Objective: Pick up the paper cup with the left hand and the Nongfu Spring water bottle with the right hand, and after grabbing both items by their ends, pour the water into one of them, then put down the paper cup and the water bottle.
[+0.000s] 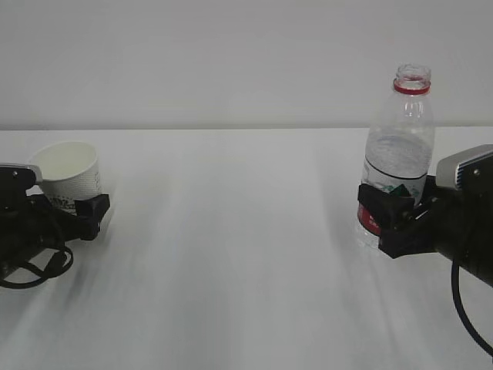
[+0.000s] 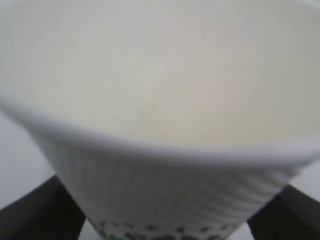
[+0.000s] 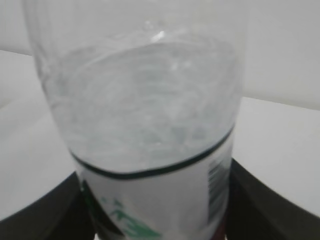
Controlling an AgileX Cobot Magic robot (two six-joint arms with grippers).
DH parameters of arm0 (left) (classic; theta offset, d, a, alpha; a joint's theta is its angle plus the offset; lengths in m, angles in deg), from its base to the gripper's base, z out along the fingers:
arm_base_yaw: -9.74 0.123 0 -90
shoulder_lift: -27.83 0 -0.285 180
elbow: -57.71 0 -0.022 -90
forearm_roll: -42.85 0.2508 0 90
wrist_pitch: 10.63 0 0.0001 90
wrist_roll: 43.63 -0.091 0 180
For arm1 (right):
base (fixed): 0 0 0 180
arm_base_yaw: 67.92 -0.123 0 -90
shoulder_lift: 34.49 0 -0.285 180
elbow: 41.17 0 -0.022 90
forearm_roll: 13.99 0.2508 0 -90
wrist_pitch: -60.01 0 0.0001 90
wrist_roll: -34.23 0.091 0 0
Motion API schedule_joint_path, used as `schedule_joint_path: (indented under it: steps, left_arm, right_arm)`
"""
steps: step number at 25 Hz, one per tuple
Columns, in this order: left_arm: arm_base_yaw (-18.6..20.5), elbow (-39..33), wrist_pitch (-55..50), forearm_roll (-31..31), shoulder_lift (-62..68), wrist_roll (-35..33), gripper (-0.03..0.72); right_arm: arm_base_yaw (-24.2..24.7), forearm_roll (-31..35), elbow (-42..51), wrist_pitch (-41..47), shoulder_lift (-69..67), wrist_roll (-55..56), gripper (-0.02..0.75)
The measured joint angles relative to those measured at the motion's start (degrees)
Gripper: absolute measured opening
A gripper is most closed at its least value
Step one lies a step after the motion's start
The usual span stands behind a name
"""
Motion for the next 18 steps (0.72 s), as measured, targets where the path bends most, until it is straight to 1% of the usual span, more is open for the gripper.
schedule_joint_path:
  steps: [3, 5, 6, 11, 12, 18]
  left_arm:
    - [0.00, 0.38, 0.00, 0.00, 0.00, 0.00, 0.700]
    - [0.00, 0.85, 0.00, 0.00, 0.04, 0.00, 0.697]
    - [0.00, 0.96, 0.00, 0.00, 0.04, 0.00, 0.711]
    - [0.00, 1.08, 0.00, 0.00, 0.13, 0.00, 0.695]
    - [0.00, 1.08, 0.00, 0.00, 0.13, 0.00, 0.715]
    - [0.00, 2.70, 0.00, 0.00, 0.13, 0.00, 0.685]
  right_arm:
    - [0.00, 0.00, 0.00, 0.00, 0.00, 0.00, 0.494]
    - [0.00, 0.00, 0.00, 0.00, 0.00, 0.00, 0.494]
    - [0.00, 0.00, 0.00, 0.00, 0.00, 0.00, 0.494]
    - [0.00, 0.00, 0.00, 0.00, 0.00, 0.00, 0.494]
    - [0.00, 0.00, 0.00, 0.00, 0.00, 0.00, 0.494]
    - [0.00, 0.00, 0.00, 0.00, 0.00, 0.00, 0.494]
